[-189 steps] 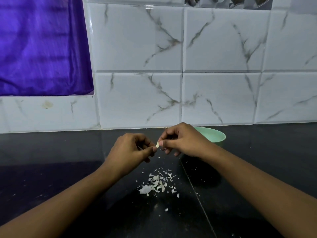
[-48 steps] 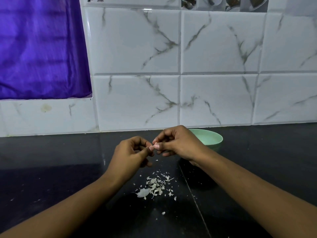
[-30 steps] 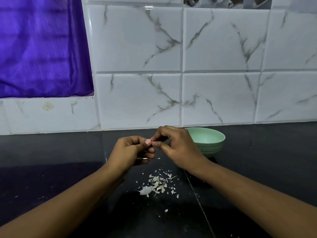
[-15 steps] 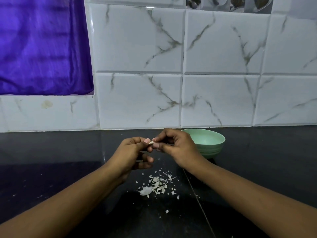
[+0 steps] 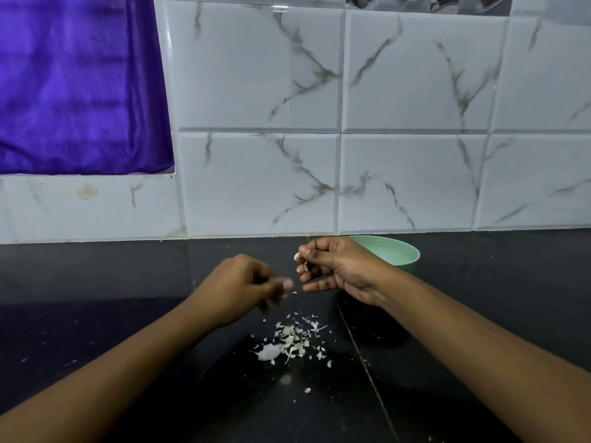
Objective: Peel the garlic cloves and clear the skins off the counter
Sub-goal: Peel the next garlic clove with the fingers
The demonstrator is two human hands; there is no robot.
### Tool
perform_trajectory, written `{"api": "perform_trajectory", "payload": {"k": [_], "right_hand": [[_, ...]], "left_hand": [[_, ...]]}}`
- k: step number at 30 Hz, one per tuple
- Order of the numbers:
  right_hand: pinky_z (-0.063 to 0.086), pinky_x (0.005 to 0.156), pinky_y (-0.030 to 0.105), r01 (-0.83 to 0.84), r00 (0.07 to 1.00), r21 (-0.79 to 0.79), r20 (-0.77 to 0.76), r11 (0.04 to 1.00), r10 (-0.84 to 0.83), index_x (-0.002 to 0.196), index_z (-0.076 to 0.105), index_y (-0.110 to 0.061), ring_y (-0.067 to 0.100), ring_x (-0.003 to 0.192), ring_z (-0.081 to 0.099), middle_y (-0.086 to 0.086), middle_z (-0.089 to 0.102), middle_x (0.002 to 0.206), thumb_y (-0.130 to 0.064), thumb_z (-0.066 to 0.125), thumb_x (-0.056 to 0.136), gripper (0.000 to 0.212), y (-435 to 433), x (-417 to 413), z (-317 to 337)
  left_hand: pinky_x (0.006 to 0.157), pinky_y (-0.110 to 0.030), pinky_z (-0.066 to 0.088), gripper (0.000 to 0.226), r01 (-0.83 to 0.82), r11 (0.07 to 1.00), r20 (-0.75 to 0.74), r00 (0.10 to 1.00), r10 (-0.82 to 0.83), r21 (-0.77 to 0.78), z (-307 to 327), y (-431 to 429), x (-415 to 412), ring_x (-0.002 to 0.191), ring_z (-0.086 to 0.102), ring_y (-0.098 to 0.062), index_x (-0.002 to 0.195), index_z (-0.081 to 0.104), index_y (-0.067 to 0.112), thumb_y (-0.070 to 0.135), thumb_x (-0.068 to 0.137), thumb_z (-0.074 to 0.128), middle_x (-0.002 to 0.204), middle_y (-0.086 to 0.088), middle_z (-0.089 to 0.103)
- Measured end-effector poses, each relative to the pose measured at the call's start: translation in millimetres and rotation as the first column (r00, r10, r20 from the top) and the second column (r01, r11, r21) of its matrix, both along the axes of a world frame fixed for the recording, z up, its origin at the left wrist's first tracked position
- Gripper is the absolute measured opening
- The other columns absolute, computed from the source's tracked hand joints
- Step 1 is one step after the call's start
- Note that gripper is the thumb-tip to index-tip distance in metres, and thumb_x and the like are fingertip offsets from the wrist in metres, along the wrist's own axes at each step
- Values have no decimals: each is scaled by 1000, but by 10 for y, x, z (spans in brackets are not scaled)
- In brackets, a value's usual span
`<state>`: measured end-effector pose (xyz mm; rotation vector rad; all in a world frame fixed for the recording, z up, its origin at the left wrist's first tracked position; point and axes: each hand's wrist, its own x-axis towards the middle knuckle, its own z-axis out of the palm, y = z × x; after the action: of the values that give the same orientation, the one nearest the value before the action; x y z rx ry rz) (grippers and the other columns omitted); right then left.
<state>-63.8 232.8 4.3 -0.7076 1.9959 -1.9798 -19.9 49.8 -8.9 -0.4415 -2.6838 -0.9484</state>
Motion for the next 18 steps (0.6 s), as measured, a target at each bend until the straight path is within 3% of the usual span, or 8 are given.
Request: {"api": "perform_trajectory", "payload": {"k": [1, 4, 6, 8, 13, 18], "right_hand": [[56, 54, 23, 1, 1000, 9, 1, 1000, -1, 83, 61, -6, 8, 55, 61, 1, 63, 64, -15, 55, 93, 15, 8, 6, 8], [53, 50, 21, 11, 1000, 47, -15, 999, -11, 82, 61, -6, 7, 52, 58, -1, 62, 61, -16, 57, 93, 15, 8, 31, 5], [52, 48, 20, 30, 998, 103, -62, 994, -24, 79, 60, -7, 6, 50, 55, 0, 60, 61, -17, 59, 92, 16, -32, 52, -21], [50, 45, 19, 65, 991, 163, -125, 985, -44, 72, 58, -10, 5, 46, 52, 0, 57, 58, -17, 62, 91, 21, -86, 72, -48], [41, 39, 18, 155, 971, 237, -218, 959, -103, 65, 54, -13, 4, 39, 42, -3, 47, 52, -22, 59, 93, 30, -158, 114, -51], [46, 45, 20, 172, 968, 296, -228, 940, -105, 61, 57, -11, 8, 39, 46, -3, 50, 48, -31, 61, 91, 36, -26, 100, 55]], "left_hand": [[70, -22, 54, 14, 1, 999, -19, 1000, -2, -54, -7, -11, -1, 65, 68, -3, 83, 72, 26, 39, 77, 75, 77, 12, 73], [71, -19, 53, 34, 14, 999, -60, 998, -11, 45, -34, 0, -1, 71, 68, 0, 97, 65, 42, 41, 66, 81, 86, 16, 73], [63, -17, 51, 25, 61, 977, -71, 996, -48, 203, -32, 66, 26, 71, 70, -5, 95, 66, 37, 44, 71, 72, 85, 10, 74], [60, -24, 53, 15, 74, 950, -56, 997, -60, 302, -32, 129, 35, 69, 72, -13, 92, 67, 25, 37, 84, 63, 84, 4, 74], [63, -43, 56, 15, 89, 938, -21, 996, -87, 335, -17, 122, 25, 60, 69, -24, 86, 61, 11, 24, 93, 56, 69, 2, 66], [67, -40, 57, 6, 83, 917, 41, 993, -108, 390, -16, 75, 7, 58, 68, -21, 82, 63, 9, 12, 86, 67, 62, 2, 67]]}}
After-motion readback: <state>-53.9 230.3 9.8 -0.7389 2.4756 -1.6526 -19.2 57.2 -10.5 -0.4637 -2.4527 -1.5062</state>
